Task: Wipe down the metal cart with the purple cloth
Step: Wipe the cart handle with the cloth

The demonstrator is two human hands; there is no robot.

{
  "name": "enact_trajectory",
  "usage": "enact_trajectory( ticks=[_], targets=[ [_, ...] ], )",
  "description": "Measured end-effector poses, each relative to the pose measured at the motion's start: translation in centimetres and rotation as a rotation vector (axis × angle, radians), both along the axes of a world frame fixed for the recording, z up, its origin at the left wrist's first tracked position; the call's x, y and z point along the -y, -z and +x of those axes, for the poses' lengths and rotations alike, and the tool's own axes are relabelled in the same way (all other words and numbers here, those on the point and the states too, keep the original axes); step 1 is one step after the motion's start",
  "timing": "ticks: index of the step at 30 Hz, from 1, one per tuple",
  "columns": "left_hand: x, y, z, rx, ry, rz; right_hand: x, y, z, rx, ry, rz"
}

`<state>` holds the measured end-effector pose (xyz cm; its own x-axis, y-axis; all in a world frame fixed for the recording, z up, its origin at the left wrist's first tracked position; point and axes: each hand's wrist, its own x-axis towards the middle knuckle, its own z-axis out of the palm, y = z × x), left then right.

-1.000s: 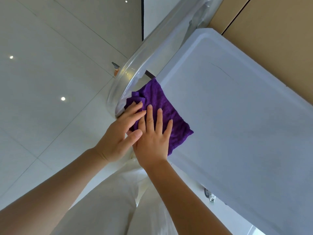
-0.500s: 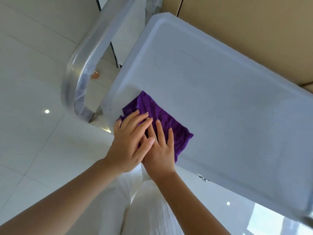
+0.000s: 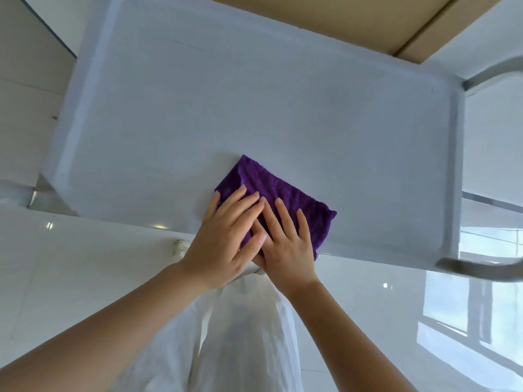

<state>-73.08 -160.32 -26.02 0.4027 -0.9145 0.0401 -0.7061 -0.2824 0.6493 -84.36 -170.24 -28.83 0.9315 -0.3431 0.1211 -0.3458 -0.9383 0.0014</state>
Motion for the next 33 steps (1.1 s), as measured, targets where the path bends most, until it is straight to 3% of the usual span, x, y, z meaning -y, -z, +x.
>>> enact_trajectory(
  ticks=[15,21,24,27,30,33],
  targets=[
    [10.4,0.5,-12.6,0.026,0.136,0.037,10.0,0.2,-14.1,-0.049,0.119,-0.02],
    [14.3,1.0,-17.1,-0.016,0.182,0.031,12.5,0.1,-18.8,-0.088,0.235,0.076],
    [16.0,0.4,-18.5,-0.141,0.17,-0.027,13.2,-0.1,-20.6,-0.021,0.412,0.187],
    [17.4,-0.1,-19.0,-0.152,0.105,-0.063,13.4,-0.8,-20.6,0.049,0.713,0.328],
    [19.4,-0.4,-19.4,-0.128,0.063,0.009,13.8,-1.1,-19.1,0.011,0.893,0.423],
    [22.1,0.0,-19.3,-0.073,0.065,0.101,14.7,-0.9,-17.4,-0.065,0.965,0.375]
  ],
)
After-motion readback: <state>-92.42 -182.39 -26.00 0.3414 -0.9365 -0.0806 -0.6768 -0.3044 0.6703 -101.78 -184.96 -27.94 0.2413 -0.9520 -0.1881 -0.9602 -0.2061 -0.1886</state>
